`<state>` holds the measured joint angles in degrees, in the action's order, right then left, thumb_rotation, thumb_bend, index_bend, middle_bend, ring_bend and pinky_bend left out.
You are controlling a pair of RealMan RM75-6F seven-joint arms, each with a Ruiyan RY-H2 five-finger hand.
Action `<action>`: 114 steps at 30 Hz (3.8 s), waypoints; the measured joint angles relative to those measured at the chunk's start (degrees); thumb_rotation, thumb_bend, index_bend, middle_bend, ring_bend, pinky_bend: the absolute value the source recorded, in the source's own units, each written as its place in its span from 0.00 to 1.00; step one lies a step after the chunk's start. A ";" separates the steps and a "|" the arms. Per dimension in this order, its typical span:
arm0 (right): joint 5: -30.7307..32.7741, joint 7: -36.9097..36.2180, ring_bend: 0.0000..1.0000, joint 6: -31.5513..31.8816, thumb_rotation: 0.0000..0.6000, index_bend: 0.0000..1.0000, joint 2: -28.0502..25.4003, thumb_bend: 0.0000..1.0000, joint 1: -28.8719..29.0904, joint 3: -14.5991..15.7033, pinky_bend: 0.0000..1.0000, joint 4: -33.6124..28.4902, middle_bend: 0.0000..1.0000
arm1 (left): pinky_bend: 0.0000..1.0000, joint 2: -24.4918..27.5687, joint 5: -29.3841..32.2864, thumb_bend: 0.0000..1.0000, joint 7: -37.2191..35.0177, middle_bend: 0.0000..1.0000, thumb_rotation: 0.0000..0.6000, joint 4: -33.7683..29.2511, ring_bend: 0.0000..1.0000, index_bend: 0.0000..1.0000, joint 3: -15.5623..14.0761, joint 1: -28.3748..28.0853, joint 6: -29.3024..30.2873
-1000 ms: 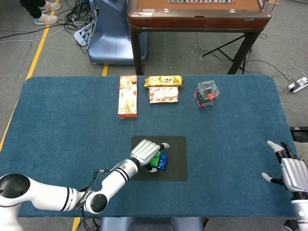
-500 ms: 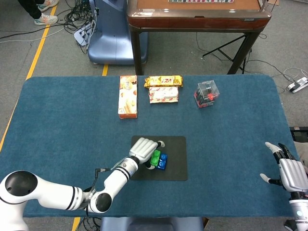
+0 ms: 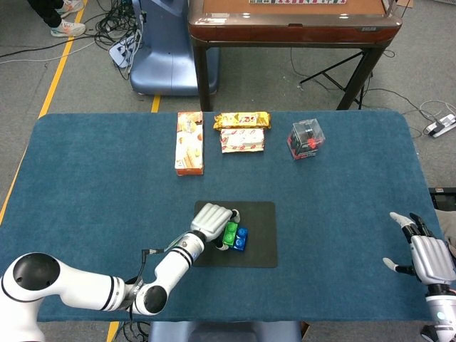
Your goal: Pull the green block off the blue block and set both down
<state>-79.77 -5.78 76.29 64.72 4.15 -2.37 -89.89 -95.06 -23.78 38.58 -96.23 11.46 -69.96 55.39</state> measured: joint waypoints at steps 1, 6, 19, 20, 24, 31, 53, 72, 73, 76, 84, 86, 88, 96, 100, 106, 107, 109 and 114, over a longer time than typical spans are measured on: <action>-0.02 -0.03 0.21 -0.05 1.00 0.16 0.07 0.09 0.03 0.01 0.29 0.06 0.20 | 1.00 -0.11 -0.14 0.03 -0.21 1.00 1.00 0.10 0.87 0.44 0.01 0.05 0.03; -0.09 -0.22 0.21 -0.11 1.00 0.16 0.29 0.09 0.08 0.02 0.29 0.24 0.20 | 1.00 -0.62 -0.47 0.03 -0.59 1.00 1.00 0.68 0.87 0.46 -0.22 0.21 0.17; -0.24 -0.54 0.22 -0.36 1.00 0.16 0.67 0.09 0.28 -0.02 0.29 0.47 0.20 | 1.00 -1.32 -2.42 0.06 -2.42 1.00 1.00 1.41 0.87 0.51 -0.65 1.22 -0.03; -0.25 -0.55 0.22 -0.37 1.00 0.16 0.67 0.09 0.29 -0.03 0.29 0.45 0.20 | 1.00 -1.29 -2.75 0.07 -2.76 1.00 1.00 1.35 0.87 0.51 -0.62 1.40 -0.06; -0.36 -0.64 0.22 -0.30 1.00 0.16 0.67 0.09 0.41 -0.16 0.30 0.25 0.20 | 1.00 -0.97 -4.15 0.11 -3.34 1.00 1.00 1.00 0.86 0.53 -0.79 1.90 -0.14; -1.05 -1.06 0.26 0.06 1.00 0.18 0.58 0.09 0.86 -0.62 0.38 -0.79 0.24 | 1.00 -0.18 -5.64 0.14 -5.30 1.00 1.00 -0.68 0.86 0.56 -0.93 3.32 0.09; -1.35 -4.70 1.00 -7.95 1.00 0.27 -3.08 0.00 12.01 -8.00 1.00 -13.76 0.96 | 1.00 2.58 -9.31 0.17 -21.16 1.00 1.00 -7.68 0.86 0.52 4.86 14.76 10.01; 17.63 -6.82 1.00 -33.95 1.00 0.18 -4.00 0.00 33.83 -17.42 1.00 -17.39 0.99 | 1.00 -2.71 -9.59 0.17 -27.85 1.00 1.00 -8.22 0.89 0.58 13.69 20.55 19.90; 18.81 -6.88 1.00 -35.14 1.00 0.17 -4.03 0.00 34.89 -17.77 1.00 -17.30 0.99 | 1.00 -2.89 -9.34 0.17 -28.10 1.00 1.00 -8.43 0.89 0.58 14.16 20.83 20.16; 22.58 -6.92 1.00 -38.34 1.00 0.10 -4.12 0.00 38.24 -18.76 1.00 -16.76 0.99 | 1.00 -3.11 -8.56 0.17 -28.31 1.00 1.00 -9.13 0.89 0.58 14.96 21.55 20.22; 32.51 -4.60 1.00 -43.65 1.00 0.00 -4.06 0.00 46.38 -18.53 1.00 -14.16 0.97 | 1.00 -3.31 -9.55 0.17 -27.85 1.00 1.00 -9.31 0.90 0.58 14.98 22.62 20.19; 34.93 -4.09 1.00 -44.54 1.00 0.00 -3.93 0.00 48.05 -18.01 1.00 -13.54 0.96 | 1.00 -3.30 -10.15 0.17 -27.73 1.00 1.00 -9.28 0.90 0.58 14.96 22.81 20.17; 37.69 -3.69 1.00 -45.71 1.00 0.00 -3.68 0.00 49.91 -17.30 1.00 -12.73 0.96 | 1.00 -3.28 -10.41 0.17 -28.03 1.00 1.00 -9.42 0.90 0.58 15.24 23.08 20.12; 42.77 -3.62 1.00 -49.30 1.00 0.00 -1.28 0.00 55.13 -14.64 1.00 -9.71 0.96 | 1.00 -2.82 -11.10 0.17 -28.17 1.00 1.00 -10.16 0.90 0.57 16.16 24.00 19.72; 43.43 -3.67 1.00 -48.70 1.00 0.00 0.14 0.00 56.23 -13.98 1.00 -9.00 0.96 | 1.00 -2.67 -11.17 0.17 -28.26 1.00 1.00 -10.29 0.90 0.58 16.46 24.37 19.50; 44.65 -3.66 1.00 -46.80 1.00 0.00 2.32 0.00 57.50 -13.24 1.00 -7.77 0.96 | 1.00 -2.62 -11.75 0.17 -28.54 1.00 1.00 -10.73 0.90 0.58 16.38 24.86 19.13; 44.83 -3.68 1.00 -46.43 1.00 0.00 2.66 0.00 57.62 -13.20 1.00 -7.59 0.96 | 1.00 -2.61 -11.90 0.17 -28.57 1.00 1.00 -10.75 0.90 0.58 16.34 24.95 19.04; 45.12 -3.81 1.00 -45.42 1.00 0.00 3.48 0.00 57.78 -13.21 1.00 -7.22 0.96 | 1.00 -2.61 -11.98 0.17 -28.67 1.00 1.00 -10.73 0.90 0.58 16.30 25.08 18.85; 45.31 -5.16 1.00 -45.12 1.00 0.09 5.35 0.00 57.88 -13.75 1.00 -6.06 0.96 | 1.00 -2.74 -11.96 0.17 -28.83 1.00 1.00 -10.27 0.90 0.58 16.24 25.32 18.35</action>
<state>-34.45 -10.94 31.17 70.06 62.03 -16.13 -95.94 -97.79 -35.74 9.76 -106.50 27.70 -44.63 73.74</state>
